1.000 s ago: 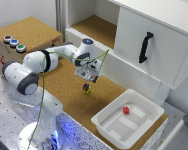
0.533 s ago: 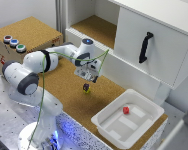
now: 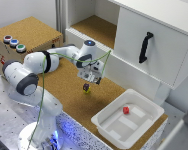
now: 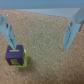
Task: Collapse the stacked blocks
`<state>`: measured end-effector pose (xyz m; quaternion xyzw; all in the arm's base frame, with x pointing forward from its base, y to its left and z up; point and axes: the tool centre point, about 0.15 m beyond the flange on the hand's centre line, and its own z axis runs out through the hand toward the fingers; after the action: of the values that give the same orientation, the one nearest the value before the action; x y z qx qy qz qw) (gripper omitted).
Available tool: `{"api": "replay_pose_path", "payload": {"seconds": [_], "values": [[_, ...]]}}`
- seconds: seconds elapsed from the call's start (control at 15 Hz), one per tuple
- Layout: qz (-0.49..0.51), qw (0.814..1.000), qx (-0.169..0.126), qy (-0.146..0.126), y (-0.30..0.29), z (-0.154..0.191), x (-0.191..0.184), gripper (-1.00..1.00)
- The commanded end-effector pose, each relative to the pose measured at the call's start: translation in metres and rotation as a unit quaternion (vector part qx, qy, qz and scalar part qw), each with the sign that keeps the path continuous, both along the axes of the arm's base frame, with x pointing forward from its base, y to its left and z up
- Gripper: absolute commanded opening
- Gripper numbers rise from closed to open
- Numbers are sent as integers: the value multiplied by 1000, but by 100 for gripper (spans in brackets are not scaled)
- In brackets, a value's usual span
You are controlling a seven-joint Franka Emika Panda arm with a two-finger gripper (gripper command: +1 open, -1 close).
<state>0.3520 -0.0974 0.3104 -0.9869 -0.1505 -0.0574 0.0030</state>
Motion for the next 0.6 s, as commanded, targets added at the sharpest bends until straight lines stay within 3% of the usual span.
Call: {"api": "replay_pose_path", "payload": {"seconds": [0.0,0.33,0.53], "values": [[20,1000,0,6,-25,-38,28,-100],[45,999,-12,-5,-18,-48,38,-100],[30,1000,5,4,-18,-53,41,-100]]}}
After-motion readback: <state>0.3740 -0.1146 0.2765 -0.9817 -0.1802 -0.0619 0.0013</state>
